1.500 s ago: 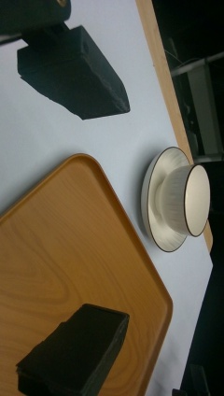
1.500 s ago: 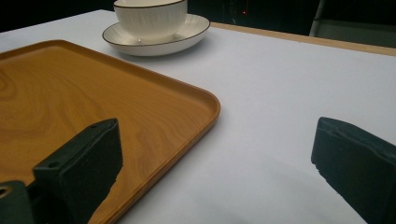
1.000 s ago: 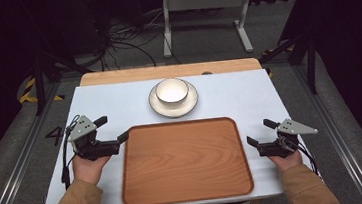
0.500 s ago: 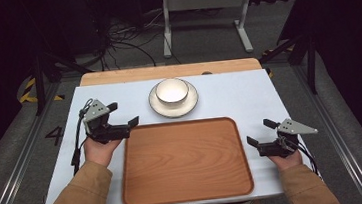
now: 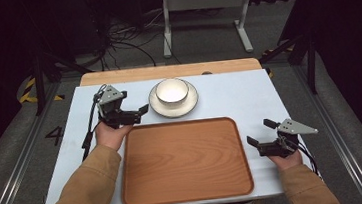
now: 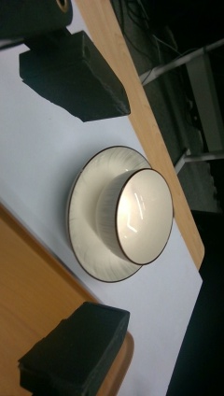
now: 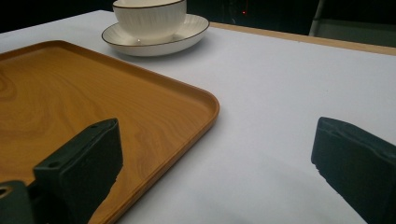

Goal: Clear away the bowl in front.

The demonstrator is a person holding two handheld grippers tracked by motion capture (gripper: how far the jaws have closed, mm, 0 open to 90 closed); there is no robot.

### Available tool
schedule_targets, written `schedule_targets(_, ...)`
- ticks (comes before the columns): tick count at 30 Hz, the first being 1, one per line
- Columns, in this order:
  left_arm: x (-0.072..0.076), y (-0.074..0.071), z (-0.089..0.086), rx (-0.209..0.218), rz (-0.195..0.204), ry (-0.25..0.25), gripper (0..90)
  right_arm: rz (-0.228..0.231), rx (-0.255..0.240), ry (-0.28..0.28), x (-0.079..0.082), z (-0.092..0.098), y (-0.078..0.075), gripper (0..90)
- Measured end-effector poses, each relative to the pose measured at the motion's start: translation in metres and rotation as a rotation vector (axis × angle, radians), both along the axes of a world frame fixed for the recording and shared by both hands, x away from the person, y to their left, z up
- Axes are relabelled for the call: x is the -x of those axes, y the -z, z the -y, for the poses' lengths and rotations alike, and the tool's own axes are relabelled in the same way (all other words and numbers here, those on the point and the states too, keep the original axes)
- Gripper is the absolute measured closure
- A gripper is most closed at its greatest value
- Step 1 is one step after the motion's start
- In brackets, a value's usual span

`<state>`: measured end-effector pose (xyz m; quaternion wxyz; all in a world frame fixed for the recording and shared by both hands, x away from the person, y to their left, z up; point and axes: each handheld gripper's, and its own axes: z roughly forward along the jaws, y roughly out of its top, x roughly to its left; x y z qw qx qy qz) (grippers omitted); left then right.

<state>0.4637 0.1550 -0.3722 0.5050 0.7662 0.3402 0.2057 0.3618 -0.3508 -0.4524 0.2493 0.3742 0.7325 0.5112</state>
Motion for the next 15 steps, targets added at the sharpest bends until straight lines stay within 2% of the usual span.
schedule_targets(4, -0.009, -0.001, 0.006, -0.012, -0.004, 0.008, 5.9, 0.001, 0.0, 0.0, 0.0, 0.0, 0.0, 2.5)
schedule_targets(9, -0.022, 0.001, 0.013, 0.0, -0.02, 0.005, 6.4, 0.0, 0.0, 0.0, 0.0, 0.0, 0.0, 2.5)
schedule_targets(11, -0.029, 0.002, 0.019, 0.023, -0.032, 0.004, 6.4, 0.0, 0.001, -0.001, 0.0, 0.0, 0.0, 2.5)
schedule_targets(15, -0.039, 0.001, 0.027, 0.013, -0.025, -0.003, 6.5, -0.001, 0.001, 0.001, 0.0, 0.0, 0.0, 2.5)
